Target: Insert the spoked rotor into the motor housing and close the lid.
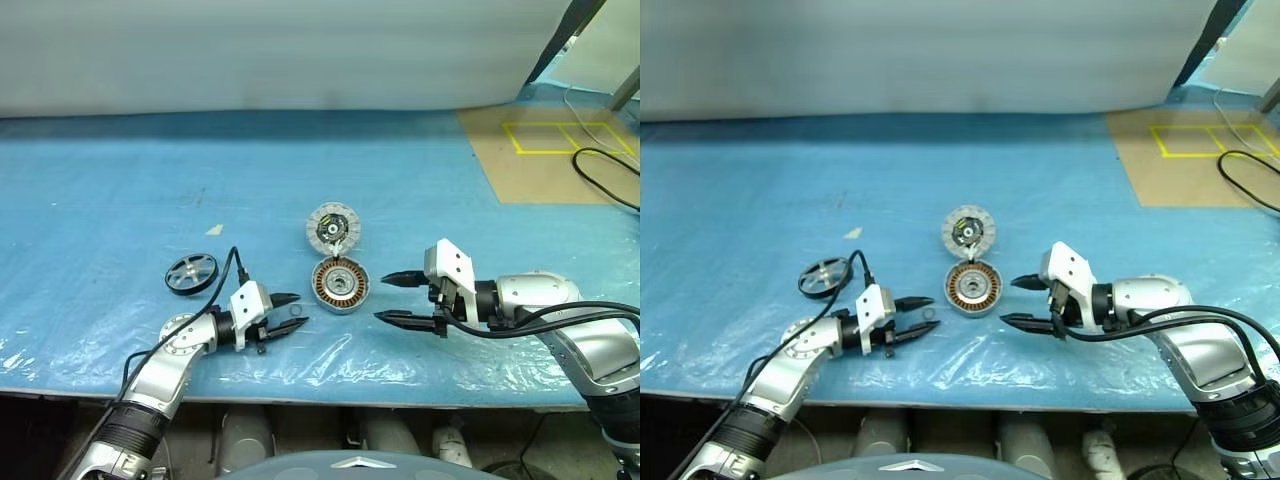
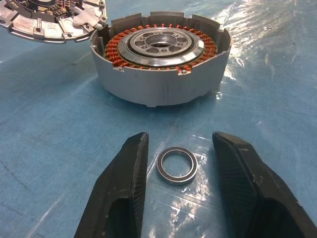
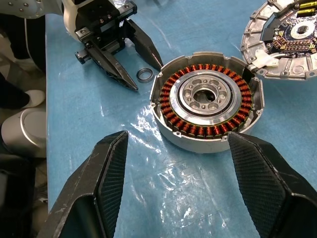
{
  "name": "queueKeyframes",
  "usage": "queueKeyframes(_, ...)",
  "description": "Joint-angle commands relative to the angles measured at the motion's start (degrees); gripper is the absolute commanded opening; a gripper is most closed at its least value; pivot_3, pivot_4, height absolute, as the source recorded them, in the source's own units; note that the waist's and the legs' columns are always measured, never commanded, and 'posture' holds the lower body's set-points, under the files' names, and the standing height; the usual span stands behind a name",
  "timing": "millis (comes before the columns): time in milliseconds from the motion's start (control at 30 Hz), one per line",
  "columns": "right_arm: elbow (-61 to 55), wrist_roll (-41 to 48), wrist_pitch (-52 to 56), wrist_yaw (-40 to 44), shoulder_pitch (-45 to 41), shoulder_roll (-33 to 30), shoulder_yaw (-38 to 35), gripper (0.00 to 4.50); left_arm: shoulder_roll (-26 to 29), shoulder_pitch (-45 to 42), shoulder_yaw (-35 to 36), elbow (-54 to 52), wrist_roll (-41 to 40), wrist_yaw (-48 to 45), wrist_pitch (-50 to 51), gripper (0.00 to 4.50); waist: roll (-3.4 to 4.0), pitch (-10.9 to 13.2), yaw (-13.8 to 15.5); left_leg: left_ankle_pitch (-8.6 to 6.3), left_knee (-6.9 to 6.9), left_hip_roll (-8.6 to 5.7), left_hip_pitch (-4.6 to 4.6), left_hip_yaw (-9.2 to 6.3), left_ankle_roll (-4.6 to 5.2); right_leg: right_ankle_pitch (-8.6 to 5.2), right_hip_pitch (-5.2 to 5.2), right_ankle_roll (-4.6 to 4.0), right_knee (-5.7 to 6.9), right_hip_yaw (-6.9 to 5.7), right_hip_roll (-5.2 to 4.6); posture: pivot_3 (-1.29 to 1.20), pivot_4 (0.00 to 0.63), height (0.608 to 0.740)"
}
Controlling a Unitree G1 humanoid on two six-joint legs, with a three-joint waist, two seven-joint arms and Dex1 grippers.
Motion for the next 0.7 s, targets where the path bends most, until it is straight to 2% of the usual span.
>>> queueKeyframes(33, -1.81, 0.23, -0.09, -0.34, -0.21, -0.33, -1.31, 3.38, 0.31, 0.27, -0.90, -0.24, -0.06, -1.01, -0.63, 2.16, 0.00, 0.00, 0.03, 0.00, 0.00, 0.00, 0.00, 0.00, 0.00, 0.00, 0.00, 0.00, 0.00, 0.00, 0.00, 0.00, 0.150, 0.740)
queueKeyframes(400, -0.90, -0.38, -0.07, -1.40, -1.07, -0.31, -1.15, 3.38, 1.01, -0.09, -2.06, 4.98, 4.26, 0.54, -4.22, 2.16, 0.09, -0.05, 0.05, 0.00, 0.00, -0.01, 0.03, 0.00, 0.01, 0.00, 0.11, 0.00, 0.00, 0.01, -0.01, 0.00, 0.150, 0.740)
queueKeyframes(500, -0.83, -0.60, 0.05, -1.58, -1.37, -0.18, -0.92, 3.38, 0.76, -0.02, -1.87, 5.73, 3.79, 0.69, -4.36, 1.60, 0.17, -0.10, 0.06, -0.01, 0.01, -0.01, 0.11, 0.00, 0.01, 0.00, 0.20, 0.01, 0.01, 0.02, -0.01, 0.00, 0.150, 0.740)
queueKeyframes(600, -0.66, -0.85, 0.03, -1.61, -1.62, -0.13, -0.84, 3.38, 1.00, -0.22, -2.01, 6.90, 5.03, 1.68, -5.57, 0.67, 0.21, -0.13, 0.05, -0.02, 0.01, -0.01, 0.20, 0.00, 0.03, -0.02, 0.26, 0.06, 0.01, 0.03, -0.02, 0.00, 0.150, 0.740)
queueKeyframes(700, -0.41, -1.01, 0.14, -1.57, -1.95, -0.06, -0.82, 3.38, 1.11, -0.23, -1.85, 7.20, 4.18, 1.24, -5.36, 0.66, 0.28, -0.17, 0.06, -0.02, 0.01, -0.02, 0.22, 0.00, 0.04, -0.13, 0.29, 0.27, 0.01, 0.04, -0.02, 0.00, 0.150, 0.740)
